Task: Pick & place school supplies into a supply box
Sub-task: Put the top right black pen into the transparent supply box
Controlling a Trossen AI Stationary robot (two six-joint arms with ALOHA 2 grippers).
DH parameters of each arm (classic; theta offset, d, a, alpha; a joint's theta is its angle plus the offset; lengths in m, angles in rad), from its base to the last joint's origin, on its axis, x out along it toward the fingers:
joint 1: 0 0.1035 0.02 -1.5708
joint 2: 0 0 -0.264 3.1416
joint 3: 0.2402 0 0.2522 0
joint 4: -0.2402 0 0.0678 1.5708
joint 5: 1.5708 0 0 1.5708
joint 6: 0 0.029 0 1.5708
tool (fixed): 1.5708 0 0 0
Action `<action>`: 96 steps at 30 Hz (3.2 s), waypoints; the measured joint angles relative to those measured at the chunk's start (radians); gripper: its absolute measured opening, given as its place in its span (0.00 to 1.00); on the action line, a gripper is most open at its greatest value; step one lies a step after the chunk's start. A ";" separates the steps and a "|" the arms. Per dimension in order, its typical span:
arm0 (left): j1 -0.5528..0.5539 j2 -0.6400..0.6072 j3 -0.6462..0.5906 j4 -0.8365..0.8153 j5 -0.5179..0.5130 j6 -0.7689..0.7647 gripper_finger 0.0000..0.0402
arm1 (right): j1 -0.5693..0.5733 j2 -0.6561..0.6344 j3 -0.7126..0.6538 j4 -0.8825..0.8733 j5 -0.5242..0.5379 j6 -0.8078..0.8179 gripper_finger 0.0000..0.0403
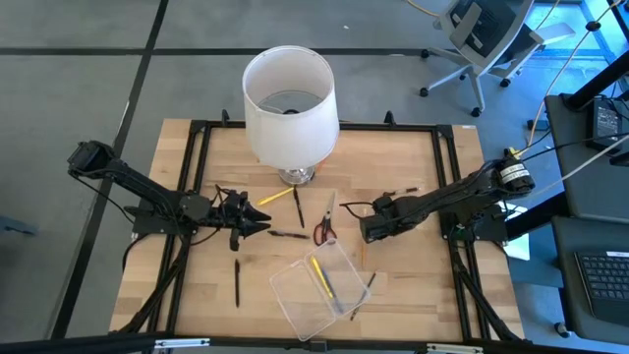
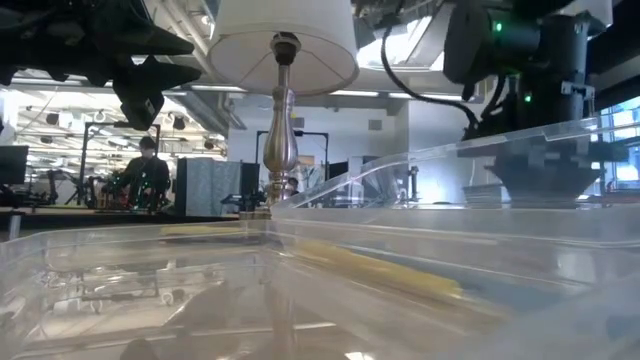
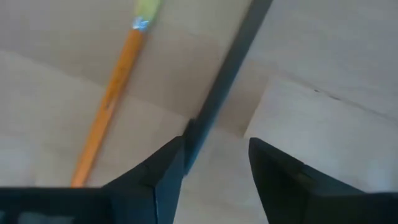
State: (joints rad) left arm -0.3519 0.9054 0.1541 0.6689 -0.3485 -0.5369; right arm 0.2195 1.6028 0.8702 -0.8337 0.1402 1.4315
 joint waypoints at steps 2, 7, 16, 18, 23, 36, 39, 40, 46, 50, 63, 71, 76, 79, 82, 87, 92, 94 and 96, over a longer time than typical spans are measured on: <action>0.000 0.000 0.000 0.000 0.000 0.000 0.32 | -0.002 0.000 -0.021 0.025 0.000 0.001 0.47; 0.000 0.000 0.000 0.000 0.001 0.000 0.32 | -0.002 0.000 -0.062 0.162 -0.001 0.000 0.47; 0.000 0.000 0.000 0.000 0.000 0.000 0.32 | -0.001 0.011 -0.088 0.223 0.004 -0.003 0.47; 0.000 0.000 0.000 -0.001 0.000 0.000 0.32 | -0.001 0.011 -0.088 0.218 0.004 -0.024 0.47; 0.000 0.000 0.000 -0.013 0.000 0.000 0.32 | -0.002 0.014 -0.088 0.181 -0.010 -0.029 0.42; 0.000 0.000 0.000 -0.015 -0.004 0.000 0.32 | 0.000 0.033 -0.088 0.148 0.003 -0.205 0.22; 0.000 0.000 0.000 -0.015 -0.003 0.000 0.32 | -0.001 0.033 -0.089 0.146 0.005 -0.211 0.18; 0.000 0.000 0.000 -0.015 -0.003 0.000 0.32 | 0.000 0.033 -0.089 0.146 0.006 -0.211 0.17; 0.000 0.000 0.000 -0.015 -0.003 0.000 0.32 | -0.001 0.033 -0.089 0.145 -0.003 -0.214 0.13; 0.000 0.000 0.000 -0.015 -0.003 0.000 0.32 | -0.002 0.031 -0.077 0.123 -0.017 -0.209 0.14; 0.000 0.000 0.000 -0.016 -0.004 0.000 0.32 | 0.005 -0.050 0.067 -0.049 -0.065 -0.273 0.14; 0.000 0.000 0.000 -0.016 -0.008 0.000 0.32 | 0.053 -0.061 0.312 -0.041 -0.066 -0.297 0.14; 0.000 0.000 0.000 -0.016 -0.009 0.000 0.32 | 0.108 -0.061 0.426 0.012 -0.051 -0.259 0.14; 0.000 0.000 0.000 -0.016 -0.009 0.000 0.32 | 0.151 -0.045 0.443 0.104 -0.003 -0.233 0.14; 0.000 0.000 0.000 -0.018 -0.016 0.000 0.32 | 0.189 -0.005 0.443 0.169 0.007 -0.202 0.14; 0.000 0.000 0.000 -0.026 -0.042 0.000 0.32 | 0.229 0.081 0.443 0.199 -0.026 -0.168 0.14; 0.000 0.000 0.000 -0.026 -0.054 0.000 0.32 | 0.239 0.142 0.442 0.212 -0.089 -0.103 0.14; 0.000 0.000 0.000 -0.026 -0.054 0.000 0.32 | 0.242 0.154 0.442 0.208 -0.093 -0.081 0.14; 0.000 0.000 0.000 -0.026 -0.054 0.000 0.32 | 0.242 0.163 0.442 0.207 -0.108 -0.077 0.14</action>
State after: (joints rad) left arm -0.3519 0.9057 0.1539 0.6434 -0.4023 -0.5365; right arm 0.4618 1.7653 1.3125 -0.6264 0.0319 1.3549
